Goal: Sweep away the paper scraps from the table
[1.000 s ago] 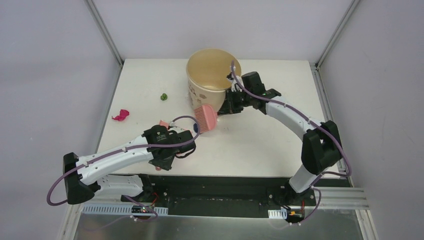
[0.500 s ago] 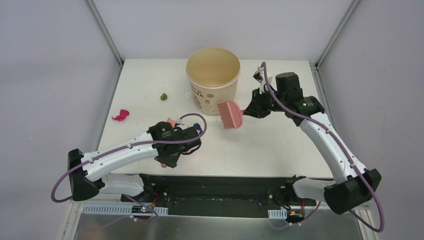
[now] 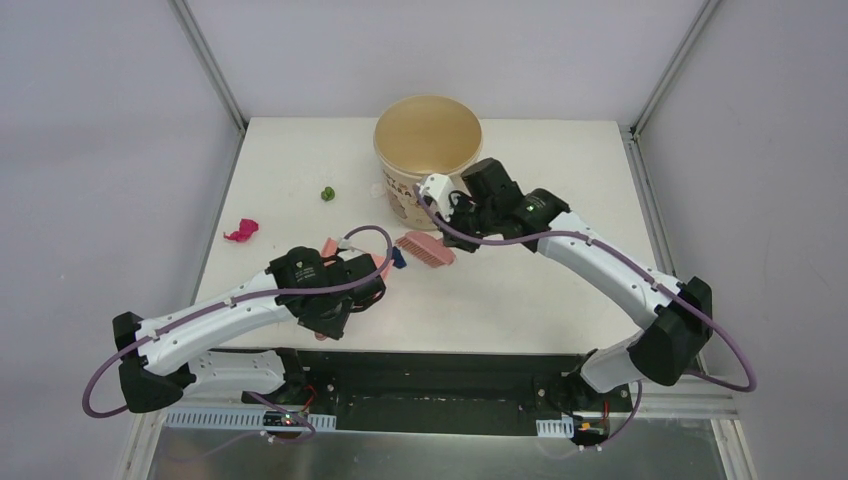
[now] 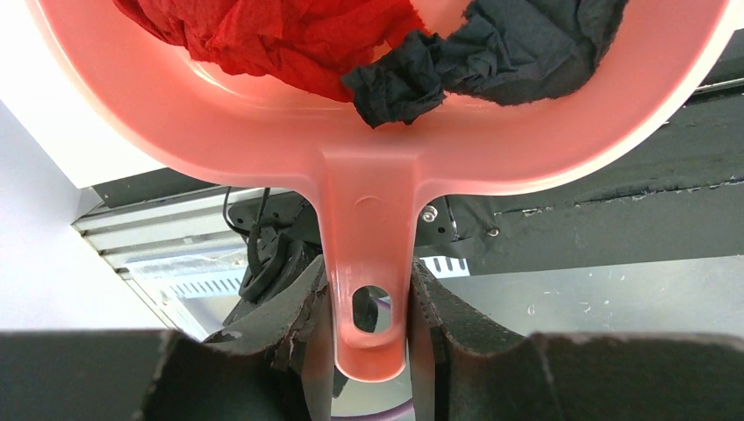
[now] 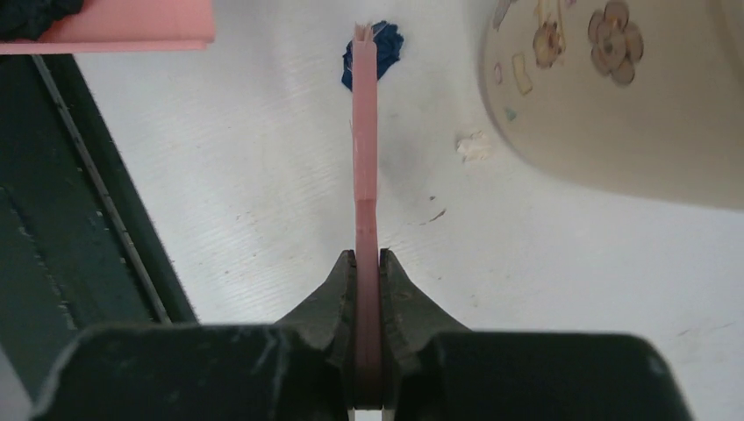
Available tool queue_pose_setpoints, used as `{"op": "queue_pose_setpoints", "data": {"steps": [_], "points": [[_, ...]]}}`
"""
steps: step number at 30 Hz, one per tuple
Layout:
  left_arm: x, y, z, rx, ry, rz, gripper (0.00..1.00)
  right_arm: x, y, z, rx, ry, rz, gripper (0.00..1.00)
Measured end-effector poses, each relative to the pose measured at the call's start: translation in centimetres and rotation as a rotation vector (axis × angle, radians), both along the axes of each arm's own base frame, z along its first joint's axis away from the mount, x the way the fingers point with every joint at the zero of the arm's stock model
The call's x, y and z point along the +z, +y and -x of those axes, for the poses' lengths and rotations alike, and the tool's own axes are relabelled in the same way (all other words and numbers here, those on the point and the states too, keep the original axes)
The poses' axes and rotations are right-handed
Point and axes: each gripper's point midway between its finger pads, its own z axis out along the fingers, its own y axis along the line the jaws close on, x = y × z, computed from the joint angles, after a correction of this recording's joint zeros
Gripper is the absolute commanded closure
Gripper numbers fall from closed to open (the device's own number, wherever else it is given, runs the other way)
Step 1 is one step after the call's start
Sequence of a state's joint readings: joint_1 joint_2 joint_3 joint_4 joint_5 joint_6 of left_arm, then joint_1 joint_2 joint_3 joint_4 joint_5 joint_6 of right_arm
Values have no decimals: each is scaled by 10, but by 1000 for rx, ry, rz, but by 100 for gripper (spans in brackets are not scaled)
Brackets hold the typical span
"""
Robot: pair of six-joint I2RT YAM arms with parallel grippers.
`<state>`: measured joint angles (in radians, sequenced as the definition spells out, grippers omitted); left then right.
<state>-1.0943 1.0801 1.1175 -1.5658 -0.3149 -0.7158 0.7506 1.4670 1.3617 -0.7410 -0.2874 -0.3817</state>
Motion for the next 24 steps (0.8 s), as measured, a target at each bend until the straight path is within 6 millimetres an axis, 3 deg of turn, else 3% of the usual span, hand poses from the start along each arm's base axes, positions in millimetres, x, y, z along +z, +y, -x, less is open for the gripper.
{"op": "queue_pose_setpoints", "data": {"steps": [7, 14, 19, 24], "points": [[0, 0, 4, 3, 18, 6, 100, 12, 32, -17, 147, -246, 61, 100], [-1, -2, 6, 5, 34, 16, 100, -14, 57, -39, 165, -281, 78, 100], [-1, -2, 7, 5, 34, 17, 100, -36, 71, -29, 210, -248, 99, 100], [-1, -4, 9, 4, 51, 25, 100, -60, 64, -12, 256, -212, 156, 100]]}}
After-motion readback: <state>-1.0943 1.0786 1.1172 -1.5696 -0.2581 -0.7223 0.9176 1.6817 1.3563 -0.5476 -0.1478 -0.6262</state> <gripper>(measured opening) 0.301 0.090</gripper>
